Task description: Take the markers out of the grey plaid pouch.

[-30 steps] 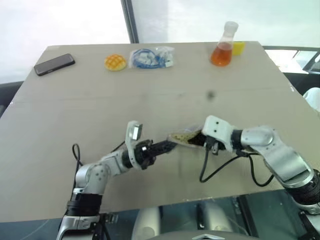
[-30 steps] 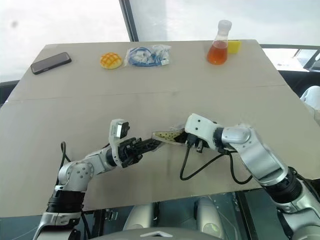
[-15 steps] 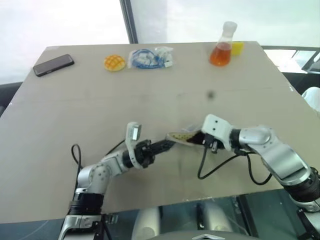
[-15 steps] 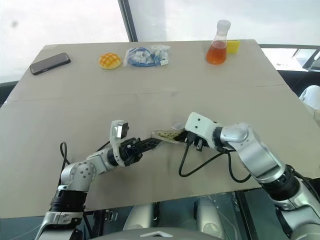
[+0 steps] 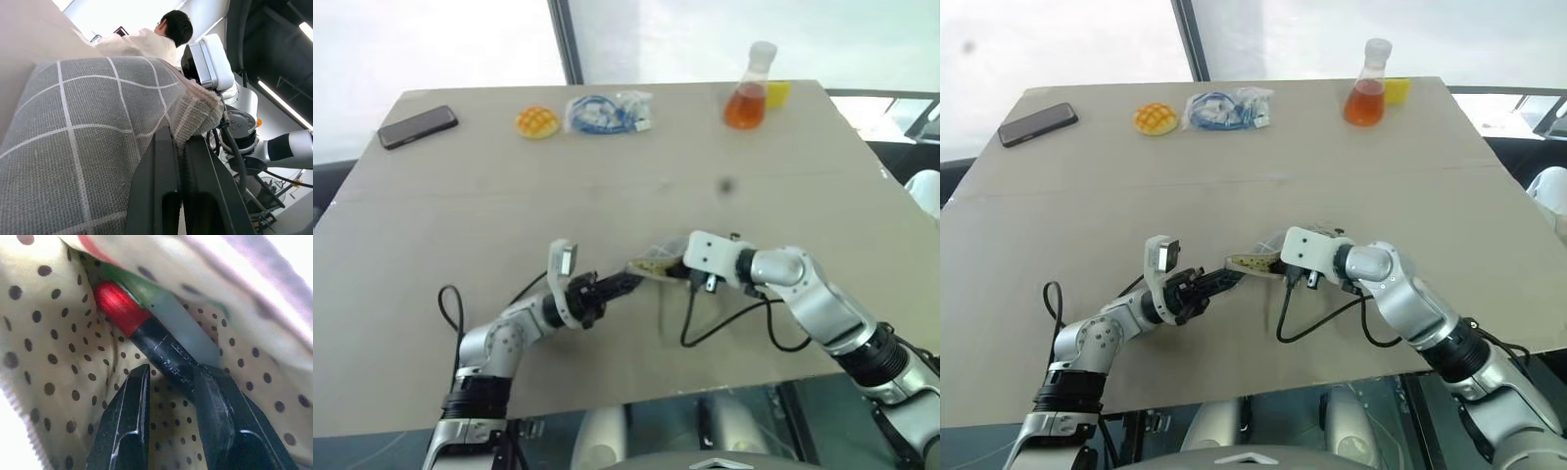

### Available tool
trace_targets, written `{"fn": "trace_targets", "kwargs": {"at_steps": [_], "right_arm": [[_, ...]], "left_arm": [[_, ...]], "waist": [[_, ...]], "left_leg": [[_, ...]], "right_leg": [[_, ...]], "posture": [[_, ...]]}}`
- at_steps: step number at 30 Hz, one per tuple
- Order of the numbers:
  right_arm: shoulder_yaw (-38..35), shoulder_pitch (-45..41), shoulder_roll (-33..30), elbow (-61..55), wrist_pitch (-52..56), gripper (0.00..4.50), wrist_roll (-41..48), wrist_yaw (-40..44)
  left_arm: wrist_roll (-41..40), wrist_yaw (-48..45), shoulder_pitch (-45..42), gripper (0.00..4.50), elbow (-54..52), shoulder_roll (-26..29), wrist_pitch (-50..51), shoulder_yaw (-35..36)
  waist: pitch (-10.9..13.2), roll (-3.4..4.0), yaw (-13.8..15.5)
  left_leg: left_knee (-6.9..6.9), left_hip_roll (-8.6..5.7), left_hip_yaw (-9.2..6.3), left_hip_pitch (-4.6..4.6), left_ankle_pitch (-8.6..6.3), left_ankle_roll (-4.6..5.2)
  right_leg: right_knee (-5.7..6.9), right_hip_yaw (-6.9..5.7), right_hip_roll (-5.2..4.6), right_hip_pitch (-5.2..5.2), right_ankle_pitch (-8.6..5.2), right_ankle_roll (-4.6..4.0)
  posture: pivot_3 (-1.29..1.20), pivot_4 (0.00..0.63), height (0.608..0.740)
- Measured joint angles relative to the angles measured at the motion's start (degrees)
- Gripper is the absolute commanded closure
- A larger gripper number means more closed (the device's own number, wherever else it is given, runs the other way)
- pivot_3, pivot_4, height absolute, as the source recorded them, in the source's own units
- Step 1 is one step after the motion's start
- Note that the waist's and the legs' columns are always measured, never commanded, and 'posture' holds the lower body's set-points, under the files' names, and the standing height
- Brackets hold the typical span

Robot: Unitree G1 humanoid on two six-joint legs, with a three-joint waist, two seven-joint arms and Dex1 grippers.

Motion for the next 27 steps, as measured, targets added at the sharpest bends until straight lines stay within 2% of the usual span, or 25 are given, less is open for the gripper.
{"fn": "trace_targets", "kwargs": {"at_steps": [3, 5, 9, 13, 15, 18, 20, 24, 27], "right_arm": [[-1.1, 0.3, -0.3, -1.9, 1.8, 3.07, 2.0, 2.8], [-4.8, 0.9, -1.8, -6.8, 6.0, 3.07, 6.0, 6.1], [-16.6, -1.6, -12.5, -20.9, 20.5, 3.07, 18.1, 16.5], [-16.6, -6.2, -17.8, -22.4, 25.0, 3.07, 20.6, 19.4], [-13.8, -6.7, -18.1, -20.5, 23.9, 3.07, 19.5, 19.2], [-5.8, -5.0, -14.5, -12.1, 18.1, 3.07, 15.1, 16.5], [-2.9, -4.7, -13.1, -7.8, 14.1, 3.07, 12.4, 14.8], [-1.7, -4.6, -9.7, -1.4, 6.0, 3.07, 7.4, 10.5], [-1.8, -3.7, -8.6, -0.3, 4.1, 3.07, 6.1, 9.3]], "left_arm": [[-1.5, 0.1, 0.0, 4.50, -1.6, 0.5, 2.2, 0.1], [-4.8, 0.9, -0.2, 4.50, -3.4, 0.5, 6.0, 0.9], [-16.7, 8.4, -3.3, 4.50, -5.8, 0.2, 18.7, 3.8], [-19.0, 17.2, -5.5, 4.50, -5.5, -2.9, 21.1, 5.5], [-15.6, 19.4, -5.6, 4.50, -5.6, -4.2, 17.9, 4.7], [-3.3, 20.4, -5.0, 4.50, -5.4, -5.3, 6.5, 0.2], [2.2, 20.2, -4.8, 4.50, -4.8, -6.3, 0.0, -2.4], [12.4, 19.5, -4.7, 4.50, -2.7, -7.0, -13.0, -5.1], [15.3, 17.7, -4.3, 4.50, -2.4, -6.8, -17.6, -5.8]], "waist": [[0.0, 0.00, 0.3], [0.0, -0.01, 0.5], [0.1, -0.02, 0.9], [0.1, -0.08, 0.3], [0.0, -0.16, 0.0], [0.0, -0.14, 0.1], [0.0, -0.14, 0.3], [0.0, -0.18, 0.2], [0.0, -0.18, 0.1]], "left_leg": [[-0.01, -0.01, -0.01, -0.06, 0.00, 0.00], [0.01, -0.01, -0.01, -0.15, 0.00, 0.00], [0.08, -0.01, -0.05, -0.16, 0.00, 0.01], [0.05, 0.03, -0.06, 0.09, 0.00, 0.01], [0.05, 0.03, -0.06, 0.10, 0.00, 0.01], [0.04, -0.03, -0.02, -0.03, 0.00, 0.00], [0.05, -0.06, 0.02, -0.05, 0.00, 0.00], [0.06, -0.04, 0.04, 0.05, 0.00, -0.01], [0.06, -0.01, 0.04, 0.12, 0.00, -0.01]], "right_leg": [[-0.01, 0.00, -0.01, 0.00, 0.00, 0.00], [-0.02, 0.00, -0.02, 0.00, 0.00, 0.00], [-0.01, -0.02, -0.03, 0.00, 0.00, 0.01], [0.01, -0.03, 0.01, 0.08, -0.01, 0.01], [0.01, -0.01, 0.03, 0.08, 0.00, 0.00], [-0.01, 0.06, 0.02, 0.06, 0.01, -0.02], [-0.04, 0.09, 0.00, 0.07, 0.01, -0.02], [-0.02, 0.10, 0.02, 0.08, 0.02, -0.01], [0.03, 0.09, 0.03, 0.09, 0.02, -0.01]], "posture": [[0.00, 0.150, 0.740], [0.00, 0.150, 0.740], [0.00, 0.150, 0.740], [0.00, 0.150, 0.740], [0.00, 0.150, 0.740], [0.00, 0.150, 0.740], [0.00, 0.150, 0.740], [0.00, 0.150, 0.740], [0.00, 0.150, 0.740]]}}
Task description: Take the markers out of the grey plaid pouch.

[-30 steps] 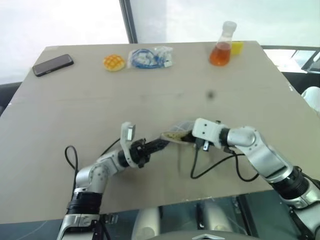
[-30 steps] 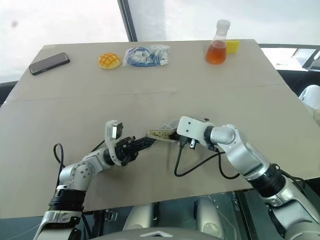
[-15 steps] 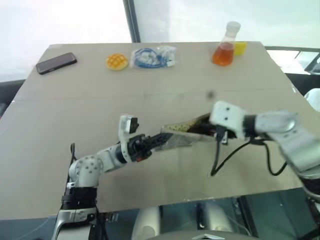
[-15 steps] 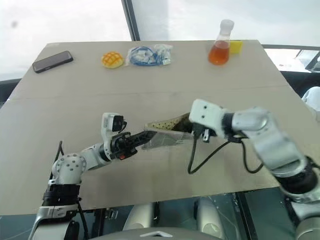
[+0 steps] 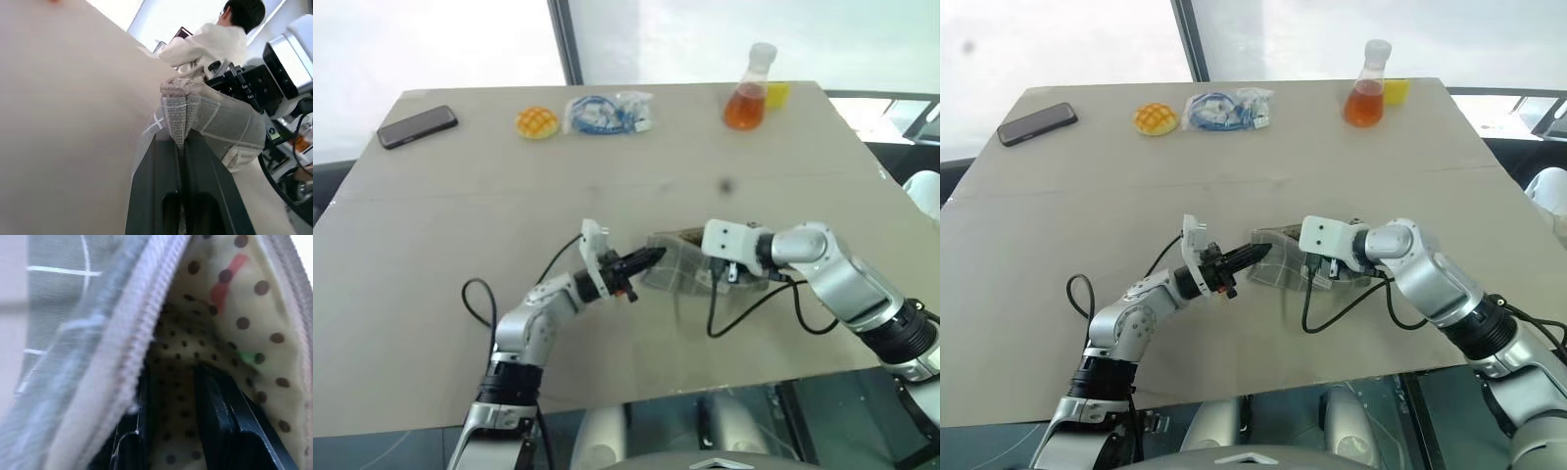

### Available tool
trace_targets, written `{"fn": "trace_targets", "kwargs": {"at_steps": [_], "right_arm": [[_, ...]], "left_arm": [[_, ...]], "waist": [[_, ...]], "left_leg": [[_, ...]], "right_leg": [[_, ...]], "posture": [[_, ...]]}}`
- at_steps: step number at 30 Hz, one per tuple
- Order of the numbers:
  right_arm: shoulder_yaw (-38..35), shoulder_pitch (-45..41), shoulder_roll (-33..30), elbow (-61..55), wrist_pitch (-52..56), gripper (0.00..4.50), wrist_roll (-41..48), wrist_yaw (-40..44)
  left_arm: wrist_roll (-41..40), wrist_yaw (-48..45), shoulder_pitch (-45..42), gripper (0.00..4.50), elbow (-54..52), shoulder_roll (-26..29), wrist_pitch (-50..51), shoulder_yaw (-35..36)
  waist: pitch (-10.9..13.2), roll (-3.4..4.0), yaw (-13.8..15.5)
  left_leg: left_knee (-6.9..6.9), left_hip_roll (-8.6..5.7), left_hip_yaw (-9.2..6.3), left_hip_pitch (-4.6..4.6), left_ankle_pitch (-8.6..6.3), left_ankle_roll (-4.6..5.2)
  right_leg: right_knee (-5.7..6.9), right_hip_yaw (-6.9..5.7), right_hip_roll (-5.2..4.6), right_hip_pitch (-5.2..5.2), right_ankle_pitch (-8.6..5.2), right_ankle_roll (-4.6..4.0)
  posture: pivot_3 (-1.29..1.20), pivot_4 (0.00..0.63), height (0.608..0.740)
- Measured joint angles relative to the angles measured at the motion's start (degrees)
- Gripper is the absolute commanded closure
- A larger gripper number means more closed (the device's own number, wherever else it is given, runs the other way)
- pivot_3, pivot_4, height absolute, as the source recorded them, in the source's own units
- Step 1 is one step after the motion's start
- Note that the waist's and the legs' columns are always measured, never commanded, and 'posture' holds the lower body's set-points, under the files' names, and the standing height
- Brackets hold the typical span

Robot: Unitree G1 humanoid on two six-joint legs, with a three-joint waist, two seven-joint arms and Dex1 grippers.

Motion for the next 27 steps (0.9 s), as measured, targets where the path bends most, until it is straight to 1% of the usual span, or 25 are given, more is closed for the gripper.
{"fn": "trace_targets", "kwargs": {"at_steps": [3, 6, 8, 13, 16, 19, 21, 23, 25, 26, 27], "right_arm": [[-0.1, 1.3, -0.9, -2.8, 1.0, 3.07, -0.3, 1.1], [-0.6, 3.5, -3.4, -11.1, 7.7, 3.07, 2.4, 5.2], [-0.7, 3.6, -3.9, -12.8, 9.0, 3.07, 2.7, 5.4], [1.1, 3.8, -8.1, -16.8, 10.7, 3.07, -1.3, 5.2], [1.8, 4.1, -8.3, -18.2, 12.7, 3.07, -1.8, 5.2], [3.6, 4.2, -8.0, -18.6, 13.8, 3.07, -3.0, 5.1], [5.7, 4.2, -6.1, -16.9, 13.5, 3.07, -5.1, 4.3], [7.5, 3.8, -4.2, -14.2, 11.6, 3.07, -7.3, 3.2], [8.2, 3.2, -1.7, -10.3, 8.0, 3.07, -9.2, 2.1], [8.1, 3.3, -0.5, -8.8, 7.2, 3.30, -9.6, 1.3], [7.8, 3.4, 0.5, -7.4, 6.5, 3.63, -10.0, 0.6]], "left_arm": [[1.8, -2.9, 1.0, 4.50, 0.0, 0.4, -4.6, -0.6], [2.9, -7.4, 3.0, 4.50, -0.7, 1.3, -9.6, -0.7], [3.2, -8.2, 3.5, 4.50, -1.0, 1.7, -10.7, -0.6], [4.9, -10.6, 5.8, 4.50, -3.1, 3.4, -15.2, -0.8], [6.3, -11.9, 6.6, 4.50, -3.1, 3.9, -18.5, -1.2], [8.2, -12.7, 7.2, 4.50, -3.0, 3.9, -22.7, -1.4], [9.6, -13.3, 7.3, 4.50, -2.3, 3.9, -25.8, -1.7], [10.4, -13.4, 7.5, 4.50, -1.7, 4.0, -27.4, -1.7], [10.5, -13.4, 7.8, 4.50, -0.9, 4.1, -28.4, -1.6], [10.5, -13.4, 7.9, 4.50, -0.7, 4.2, -28.6, -1.6], [10.5, -13.4, 8.1, 4.50, -0.7, 4.2, -28.6, -1.6]], "waist": [[0.0, 0.02, -0.1], [0.0, 0.04, 0.0], [0.0, 0.06, 0.0], [0.0, 0.06, 0.0], [0.0, 0.06, 0.0], [0.0, 0.06, 0.0], [0.0, 0.04, -0.1], [-0.1, 0.01, -0.2], [-0.3, -0.17, -0.5], [-0.5, -0.30, -0.5], [-0.5, -0.38, -0.6]], "left_leg": [[0.00, 0.00, 0.00, -0.02, 0.00, 0.00], [-0.08, 0.01, 0.00, -0.08, -0.01, -0.01], [-0.09, 0.02, 0.00, -0.09, -0.01, 0.00], [-0.05, 0.01, 0.04, -0.08, -0.01, -0.01], [-0.03, 0.01, 0.05, -0.07, -0.01, -0.01], [-0.05, 0.02, 0.05, -0.08, -0.01, -0.01], [-0.05, 0.02, 0.05, -0.05, -0.01, -0.01], [-0.04, 0.03, 0.05, -0.01, -0.01, -0.01], [-0.03, 0.10, 0.06, 0.13, -0.01, -0.01], [-0.01, 0.14, 0.05, 0.20, -0.01, -0.01], [-0.01, 0.17, 0.04, 0.34, -0.02, -0.02]], "right_leg": [[-0.01, 0.00, 0.00, -0.01, 0.00, 0.00], [-0.03, 0.00, -0.01, -0.03, -0.01, -0.01], [-0.02, 0.00, -0.01, -0.05, -0.01, 0.00], [-0.02, 0.00, -0.05, -0.11, -0.01, 0.00], [-0.02, 0.01, -0.05, -0.11, -0.01, 0.00], [-0.02, 0.01, -0.05, -0.12, -0.01, -0.01], [-0.02, 0.01, -0.04, -0.11, -0.01, -0.01], [-0.01, 0.02, -0.03, -0.09, -0.01, 0.00], [0.01, 0.02, 0.02, 0.00, -0.01, 0.00], [0.03, 0.01, 0.04, 0.04, 0.00, -0.02], [0.03, -0.02, 0.05, 0.14, 0.06, -0.10]], "posture": [[0.00, 0.150, 0.740], [0.00, 0.150, 0.740], [0.00, 0.150, 0.740], [0.00, 0.150, 0.740], [0.00, 0.150, 0.740], [0.00, 0.150, 0.740], [0.00, 0.150, 0.740], [0.00, 0.150, 0.740], [0.00, 0.150, 0.740], [0.00, 0.150, 0.740], [0.00, 0.150, 0.740]]}}
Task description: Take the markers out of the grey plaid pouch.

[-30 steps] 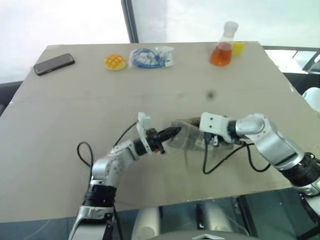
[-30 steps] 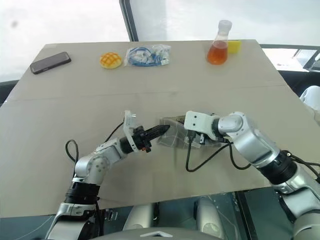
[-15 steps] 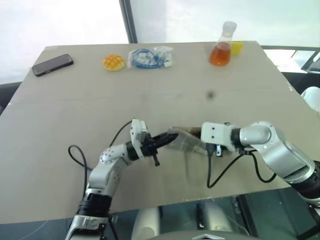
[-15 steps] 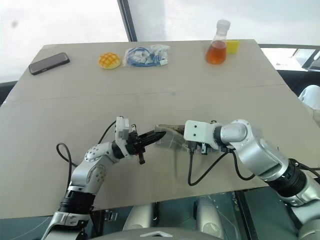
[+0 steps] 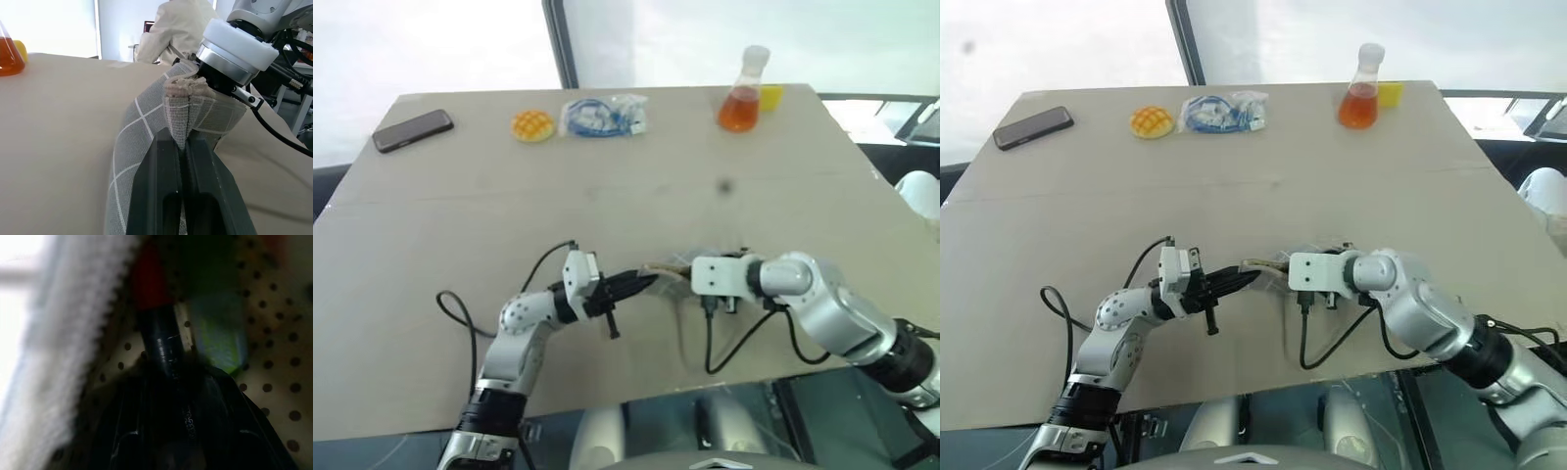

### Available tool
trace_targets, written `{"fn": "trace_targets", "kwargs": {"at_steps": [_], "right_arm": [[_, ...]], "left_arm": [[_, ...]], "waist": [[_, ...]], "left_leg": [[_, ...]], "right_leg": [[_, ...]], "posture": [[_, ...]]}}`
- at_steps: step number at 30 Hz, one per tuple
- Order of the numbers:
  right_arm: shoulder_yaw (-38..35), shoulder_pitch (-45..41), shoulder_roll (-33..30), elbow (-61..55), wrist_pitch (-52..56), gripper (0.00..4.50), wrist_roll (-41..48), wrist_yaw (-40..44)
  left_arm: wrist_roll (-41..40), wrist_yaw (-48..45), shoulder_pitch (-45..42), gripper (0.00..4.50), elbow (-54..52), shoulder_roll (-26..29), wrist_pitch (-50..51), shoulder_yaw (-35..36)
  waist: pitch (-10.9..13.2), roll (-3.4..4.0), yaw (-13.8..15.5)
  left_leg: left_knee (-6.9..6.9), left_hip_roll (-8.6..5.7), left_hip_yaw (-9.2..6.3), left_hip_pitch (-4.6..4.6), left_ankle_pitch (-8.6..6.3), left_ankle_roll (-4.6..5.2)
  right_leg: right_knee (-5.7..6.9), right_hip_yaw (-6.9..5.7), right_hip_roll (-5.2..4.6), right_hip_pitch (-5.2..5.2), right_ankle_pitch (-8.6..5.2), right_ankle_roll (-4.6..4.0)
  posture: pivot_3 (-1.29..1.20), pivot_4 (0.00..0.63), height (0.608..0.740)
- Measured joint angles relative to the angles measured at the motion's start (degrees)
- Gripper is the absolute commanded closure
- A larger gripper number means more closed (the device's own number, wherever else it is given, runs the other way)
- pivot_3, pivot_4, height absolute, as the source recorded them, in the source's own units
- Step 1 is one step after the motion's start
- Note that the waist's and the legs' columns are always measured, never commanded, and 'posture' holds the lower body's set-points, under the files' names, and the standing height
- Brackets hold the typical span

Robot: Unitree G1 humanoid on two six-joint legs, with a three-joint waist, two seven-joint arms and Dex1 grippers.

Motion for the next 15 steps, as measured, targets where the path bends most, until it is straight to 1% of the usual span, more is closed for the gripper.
{"fn": "trace_targets", "kwargs": {"at_steps": [2, 6, 8, 10, 13, 15], "right_arm": [[-1.1, 1.2, 1.0, 0.9, -0.9, 4.21, -0.7, -1.4], [-6.3, 5.3, 1.5, -2.1, 1.4, 4.22, 1.3, -1.6], [-9.3, 6.9, 1.4, -4.4, 3.1, 4.22, 3.5, -0.9], [-13.9, 8.7, 1.8, -8.4, 5.6, 4.22, 7.8, 0.3], [-19.4, 8.5, 1.6, -13.4, 8.3, 4.22, 11.6, 0.9], [-21.4, 8.3, 1.6, -14.5, 9.8, 4.22, 13.5, 0.9]], "left_arm": [[0.1, 0.0, 0.0, 4.50, 0.0, 0.0, -0.2, -0.1], [0.8, 0.4, -0.8, 4.50, 1.3, -0.1, -1.2, -0.5], [1.7, 1.1, -1.5, 4.50, 1.9, -0.2, -1.7, -0.6], [3.5, 2.8, -3.2, 4.50, 2.5, -0.3, -2.8, -0.7], [5.7, 4.9, -6.0, 4.50, 4.8, -0.4, -5.9, -0.4], [6.3, 5.9, -7.0, 4.50, 6.2, -0.5, -7.5, 0.0]], "waist": [[0.0, -0.01, 0.1], [0.0, 0.10, 0.5], [0.0, 0.14, 0.6], [0.0, 0.16, 0.7], [0.1, 0.18, 1.0], [0.1, 0.19, 1.0]], "left_leg": [[0.00, 0.02, 0.02, 0.21, -0.15, -0.25], [0.00, 0.01, 0.18, 0.16, -0.16, -0.27], [0.06, 0.00, 0.20, -0.01, -0.15, -0.27], [0.11, -0.02, 0.19, -0.43, -0.07, -0.17], [-0.01, -0.05, 0.18, -0.48, 0.01, -0.02], [-0.11, -0.06, 0.18, -0.50, -0.01, -0.05]], "right_leg": [[0.00, -0.04, -0.06, 0.17, -0.01, 0.02], [-0.02, -0.18, -0.30, 0.11, -0.03, 0.05], [-0.02, -0.18, -0.31, 0.00, 0.06, -0.09], [0.00, -0.17, -0.27, -0.33, 0.09, -0.10], [-0.07, -0.16, -0.24, -0.33, 0.09, -0.10], [-0.08, -0.17, -0.22, -0.35, 0.03, -0.01]], "posture": [[0.00, 0.150, 0.740], [0.00, 0.150, 0.740], [0.00, 0.150, 0.740], [0.00, 0.150, 0.740], [0.00, 0.150, 0.740], [0.00, 0.150, 0.740]]}}
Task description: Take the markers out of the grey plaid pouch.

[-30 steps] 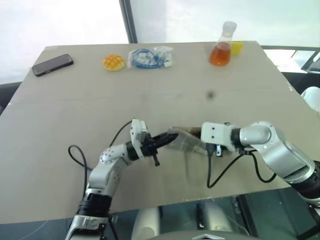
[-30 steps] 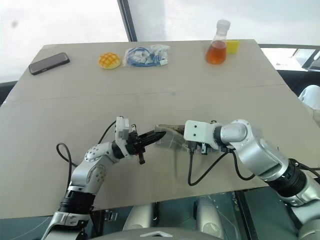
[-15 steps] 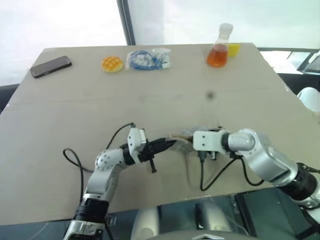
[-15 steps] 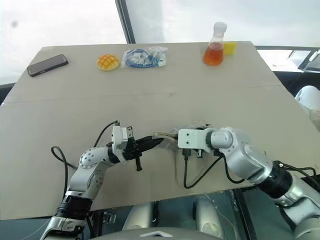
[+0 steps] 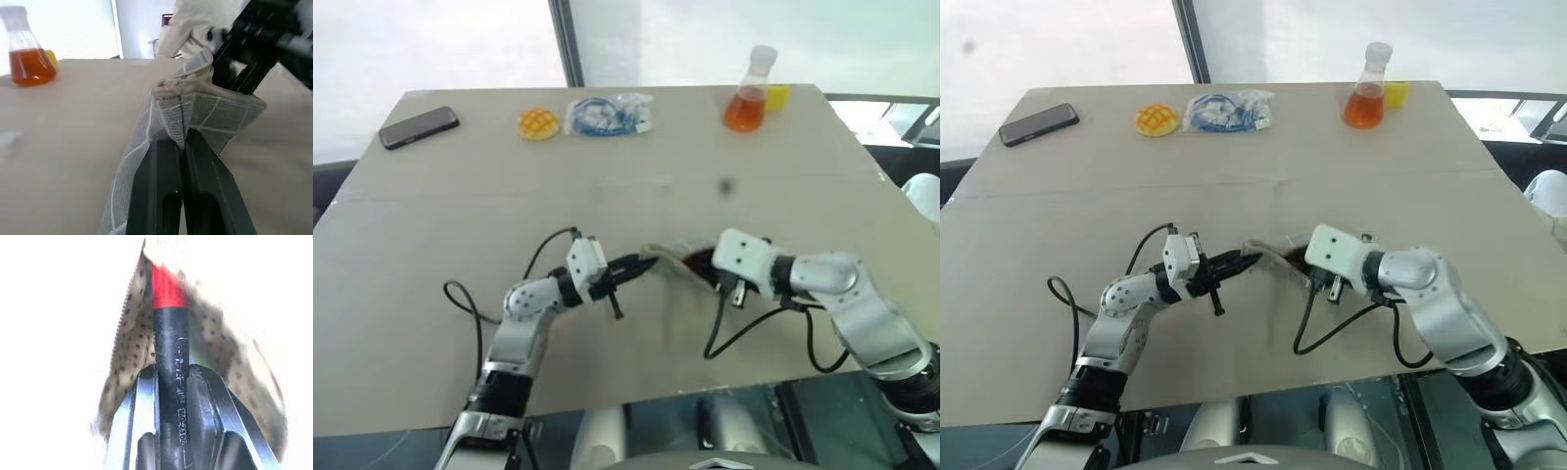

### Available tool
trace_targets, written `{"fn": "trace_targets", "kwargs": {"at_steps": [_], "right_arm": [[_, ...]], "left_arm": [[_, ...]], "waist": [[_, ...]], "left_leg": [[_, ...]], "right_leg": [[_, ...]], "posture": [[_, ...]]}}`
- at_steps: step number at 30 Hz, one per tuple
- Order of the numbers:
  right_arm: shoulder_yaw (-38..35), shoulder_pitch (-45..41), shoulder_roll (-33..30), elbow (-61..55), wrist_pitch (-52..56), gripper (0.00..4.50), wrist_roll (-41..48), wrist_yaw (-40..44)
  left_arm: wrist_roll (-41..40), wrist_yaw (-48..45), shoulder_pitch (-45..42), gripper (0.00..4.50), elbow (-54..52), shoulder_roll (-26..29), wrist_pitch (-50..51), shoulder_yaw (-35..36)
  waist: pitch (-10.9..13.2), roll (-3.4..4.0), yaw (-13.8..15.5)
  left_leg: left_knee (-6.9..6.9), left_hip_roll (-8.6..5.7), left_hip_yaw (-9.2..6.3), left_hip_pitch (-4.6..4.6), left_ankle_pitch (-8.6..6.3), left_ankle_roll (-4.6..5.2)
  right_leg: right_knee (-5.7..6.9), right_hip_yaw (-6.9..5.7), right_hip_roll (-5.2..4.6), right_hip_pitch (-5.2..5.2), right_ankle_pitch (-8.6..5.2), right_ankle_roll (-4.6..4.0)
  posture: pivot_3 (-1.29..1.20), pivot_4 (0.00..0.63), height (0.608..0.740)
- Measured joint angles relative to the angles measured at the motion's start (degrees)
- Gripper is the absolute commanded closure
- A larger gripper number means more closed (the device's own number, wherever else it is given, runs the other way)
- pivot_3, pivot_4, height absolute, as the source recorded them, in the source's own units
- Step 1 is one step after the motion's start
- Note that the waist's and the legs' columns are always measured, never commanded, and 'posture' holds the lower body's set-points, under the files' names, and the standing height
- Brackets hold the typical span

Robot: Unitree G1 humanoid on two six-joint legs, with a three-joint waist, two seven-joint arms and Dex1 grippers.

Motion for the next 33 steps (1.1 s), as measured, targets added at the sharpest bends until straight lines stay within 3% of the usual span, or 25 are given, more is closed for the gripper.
{"fn": "trace_targets", "kwargs": {"at_steps": [9, 14, 18, 23, 28, 31, 33], "right_arm": [[-10.5, -0.9, 2.6, -3.6, 5.9, 4.22, 11.5, -0.8], [-26.3, -2.9, 9.7, -6.0, 13.7, 4.22, 24.8, -1.8], [-34.4, -6.5, 14.1, -4.2, 17.1, 4.22, 31.8, -5.8], [-33.3, -10.3, 11.5, 11.1, 15.3, 4.22, 28.1, -15.3], [-29.9, -11.6, 11.2, 25.1, 11.0, 4.22, 26.8, -18.1], [-41.1, -17.7, 17.5, 30.2, 14.0, 4.22, 38.3, -21.2], [-42.0, -18.0, 17.6, 28.9, 15.1, 4.22, 41.3, -21.5]], "left_arm": [[2.6, 1.6, -1.8, 4.50, 2.8, 0.4, -3.3, 0.0], [6.1, 5.7, -2.9, 4.50, 5.3, 1.6, -5.9, 0.6], [7.7, 8.0, -3.1, 4.50, 6.2, 2.3, -7.9, 0.7], [9.0, 9.4, -3.3, 4.50, 5.6, 4.2, -10.9, 0.7], [10.1, 9.5, -3.3, 4.50, 7.3, 5.0, -13.9, 0.1], [10.6, 11.2, -3.2, 4.50, 8.6, 5.4, -14.9, 0.1], [10.5, 11.9, -3.2, 4.50, 8.4, 5.5, -15.0, 0.2]], "waist": [[0.1, 0.09, 0.2], [0.1, 0.11, 0.2], [0.1, 0.13, 0.2], [0.1, 0.15, 0.1], [0.2, 0.38, -0.4], [0.3, 0.53, -0.5], [0.3, 0.53, -0.3]], "left_leg": [[0.01, 0.00, -0.02, 0.02, -0.01, -0.01], [0.07, 0.01, -0.03, 0.08, 0.00, -0.01], [0.03, 0.02, -0.03, 0.07, -0.01, -0.01], [0.03, -0.01, 0.00, 0.07, 0.00, -0.01], [-0.04, -0.01, 0.01, 0.03, 0.00, 0.00], [-0.15, 0.06, -0.01, 0.05, 0.00, 0.01], [-0.19, 0.07, -0.02, 0.05, 0.00, 0.01]], "right_leg": [[0.02, -0.02, 0.00, 0.01, -0.04, 0.04], [0.08, 0.00, 0.01, 0.08, -0.03, 0.04], [0.08, -0.01, 0.01, 0.07, -0.03, 0.03], [0.07, -0.01, -0.02, 0.06, -0.02, 0.02], [0.07, 0.05, 0.02, 0.00, 0.01, 0.10], [0.12, 0.08, 0.15, -0.02, 0.11, 0.28], [0.11, 0.06, 0.15, 0.00, 0.11, 0.28]], "posture": [[0.00, 0.150, 0.740], [0.00, 0.150, 0.740], [0.00, 0.150, 0.740], [0.00, 0.150, 0.740], [0.00, 0.150, 0.740], [0.00, 0.150, 0.740], [0.00, 0.150, 0.740]]}}
